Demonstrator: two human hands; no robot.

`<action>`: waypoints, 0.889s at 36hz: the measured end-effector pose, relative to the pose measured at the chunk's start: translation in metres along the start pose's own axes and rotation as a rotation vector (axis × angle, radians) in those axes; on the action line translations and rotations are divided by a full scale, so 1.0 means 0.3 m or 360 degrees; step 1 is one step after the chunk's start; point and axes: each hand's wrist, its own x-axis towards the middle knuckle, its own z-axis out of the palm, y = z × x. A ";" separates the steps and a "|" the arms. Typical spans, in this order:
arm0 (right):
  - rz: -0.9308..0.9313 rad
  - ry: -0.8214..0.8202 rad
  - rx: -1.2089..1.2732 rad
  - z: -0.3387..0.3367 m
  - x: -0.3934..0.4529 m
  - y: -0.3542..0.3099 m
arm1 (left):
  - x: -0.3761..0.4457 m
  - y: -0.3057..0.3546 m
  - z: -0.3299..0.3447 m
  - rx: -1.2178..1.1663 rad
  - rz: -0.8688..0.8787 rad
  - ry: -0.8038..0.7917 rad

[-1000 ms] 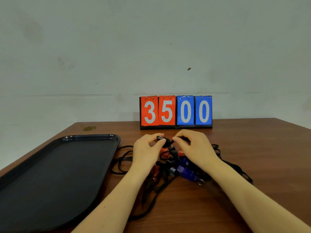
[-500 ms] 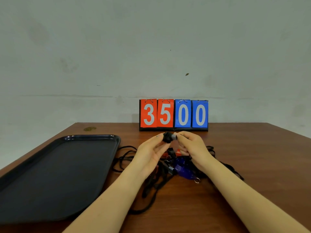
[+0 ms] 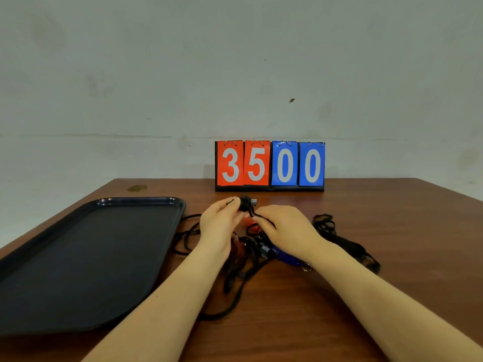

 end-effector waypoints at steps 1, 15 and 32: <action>-0.0018 0.0021 0.0001 0.003 0.000 -0.005 | 0.008 -0.003 -0.004 0.0255 0.0110 0.0052; 0.0738 0.0391 0.1198 -0.069 0.011 0.014 | -0.001 0.001 -0.004 0.0998 0.0399 -0.0332; 0.0600 0.0295 0.1278 -0.037 0.005 0.004 | -0.067 0.040 0.037 -0.0353 -0.0320 -0.0807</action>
